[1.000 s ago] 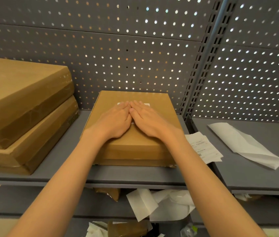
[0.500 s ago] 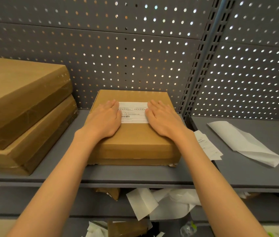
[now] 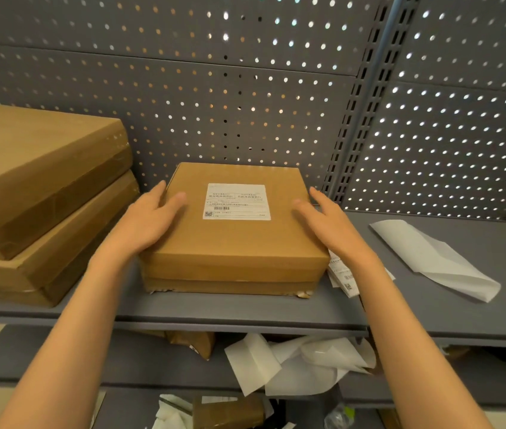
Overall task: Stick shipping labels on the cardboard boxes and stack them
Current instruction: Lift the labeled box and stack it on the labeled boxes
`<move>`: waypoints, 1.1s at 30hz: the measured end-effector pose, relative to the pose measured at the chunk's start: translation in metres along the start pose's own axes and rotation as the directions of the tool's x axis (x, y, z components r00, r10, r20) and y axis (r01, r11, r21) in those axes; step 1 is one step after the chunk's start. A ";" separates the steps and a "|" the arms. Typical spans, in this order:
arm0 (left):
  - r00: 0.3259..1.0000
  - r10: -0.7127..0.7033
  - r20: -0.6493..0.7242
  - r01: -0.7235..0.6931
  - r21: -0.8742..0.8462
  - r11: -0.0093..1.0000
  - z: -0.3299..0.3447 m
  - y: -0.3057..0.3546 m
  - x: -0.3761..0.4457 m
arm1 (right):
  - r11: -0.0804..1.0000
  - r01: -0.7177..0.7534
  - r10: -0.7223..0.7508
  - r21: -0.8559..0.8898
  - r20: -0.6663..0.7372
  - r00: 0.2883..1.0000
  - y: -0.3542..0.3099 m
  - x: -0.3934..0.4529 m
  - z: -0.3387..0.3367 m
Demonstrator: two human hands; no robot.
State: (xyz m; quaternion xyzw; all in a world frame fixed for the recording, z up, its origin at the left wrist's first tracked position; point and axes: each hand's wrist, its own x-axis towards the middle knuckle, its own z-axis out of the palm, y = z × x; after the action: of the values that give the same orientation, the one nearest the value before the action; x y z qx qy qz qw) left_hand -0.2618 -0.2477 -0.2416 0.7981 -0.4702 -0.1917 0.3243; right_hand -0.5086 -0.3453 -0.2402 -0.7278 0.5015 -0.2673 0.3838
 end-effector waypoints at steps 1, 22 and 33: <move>0.999 -0.043 0.016 0.045 -0.112 0.993 -0.001 -0.004 -0.001 | 0.990 -0.058 0.056 0.131 0.022 0.998 0.004 -0.003 -0.003; 0.965 -0.230 0.125 0.242 -0.764 0.598 0.014 -0.011 -0.047 | 0.716 -0.171 0.129 0.677 0.112 0.985 0.019 -0.027 0.018; 0.997 -0.073 -0.008 0.034 -0.827 0.561 -0.005 0.001 -0.052 | 0.711 0.004 0.024 0.703 -0.031 0.999 -0.002 -0.046 0.009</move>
State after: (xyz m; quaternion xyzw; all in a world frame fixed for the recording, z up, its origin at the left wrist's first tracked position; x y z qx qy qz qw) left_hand -0.2847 -0.2005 -0.2376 0.5714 -0.2946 -0.3826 0.6636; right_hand -0.5166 -0.2992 -0.2442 -0.5195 0.3733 -0.4495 0.6235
